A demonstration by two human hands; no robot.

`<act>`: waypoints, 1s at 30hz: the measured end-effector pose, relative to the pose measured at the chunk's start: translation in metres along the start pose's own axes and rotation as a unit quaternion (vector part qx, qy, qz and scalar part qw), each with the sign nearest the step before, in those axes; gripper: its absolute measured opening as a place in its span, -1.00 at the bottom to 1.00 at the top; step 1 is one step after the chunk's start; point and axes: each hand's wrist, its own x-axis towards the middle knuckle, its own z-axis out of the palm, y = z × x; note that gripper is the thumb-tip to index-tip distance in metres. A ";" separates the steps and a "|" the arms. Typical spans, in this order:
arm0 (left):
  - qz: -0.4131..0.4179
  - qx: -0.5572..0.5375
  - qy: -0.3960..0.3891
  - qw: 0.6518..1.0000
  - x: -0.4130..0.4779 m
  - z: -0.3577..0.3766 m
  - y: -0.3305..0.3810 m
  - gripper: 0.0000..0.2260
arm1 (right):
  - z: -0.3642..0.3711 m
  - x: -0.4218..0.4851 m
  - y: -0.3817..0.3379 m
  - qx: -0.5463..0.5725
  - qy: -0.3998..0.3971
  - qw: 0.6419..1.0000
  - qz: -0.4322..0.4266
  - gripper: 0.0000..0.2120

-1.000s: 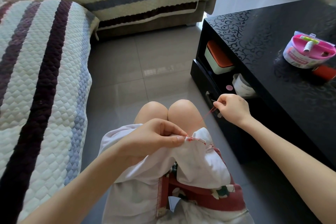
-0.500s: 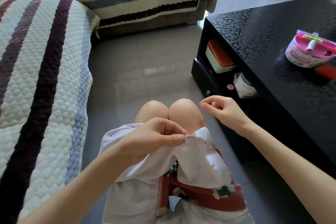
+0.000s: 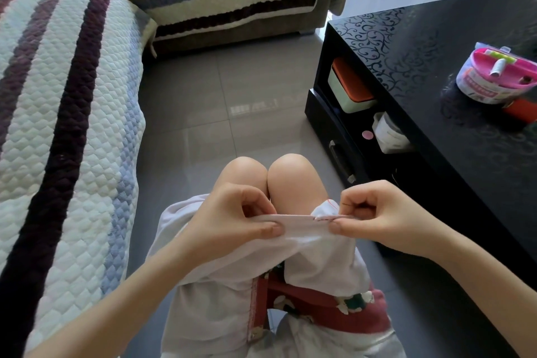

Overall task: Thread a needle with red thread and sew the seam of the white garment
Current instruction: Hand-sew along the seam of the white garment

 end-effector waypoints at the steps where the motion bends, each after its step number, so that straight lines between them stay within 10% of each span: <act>1: -0.004 0.014 0.016 1.000 -0.002 0.002 0.003 -0.92 | 0.000 -0.002 0.000 -0.030 0.014 0.999 -0.005 -0.70; 11: -0.006 -0.045 0.071 0.996 0.006 0.016 -0.011 -0.79 | 0.016 -0.003 0.016 -0.095 0.182 0.979 -0.004 -0.73; 18: -0.070 -0.012 -0.053 0.996 0.011 0.003 -0.014 -0.77 | 0.018 -0.002 0.017 -0.034 0.210 0.977 -0.010 -0.82; 30: 0.044 0.172 0.069 0.982 0.006 0.001 -0.008 -0.93 | 0.010 0.001 0.017 0.097 0.094 0.984 0.116 -0.84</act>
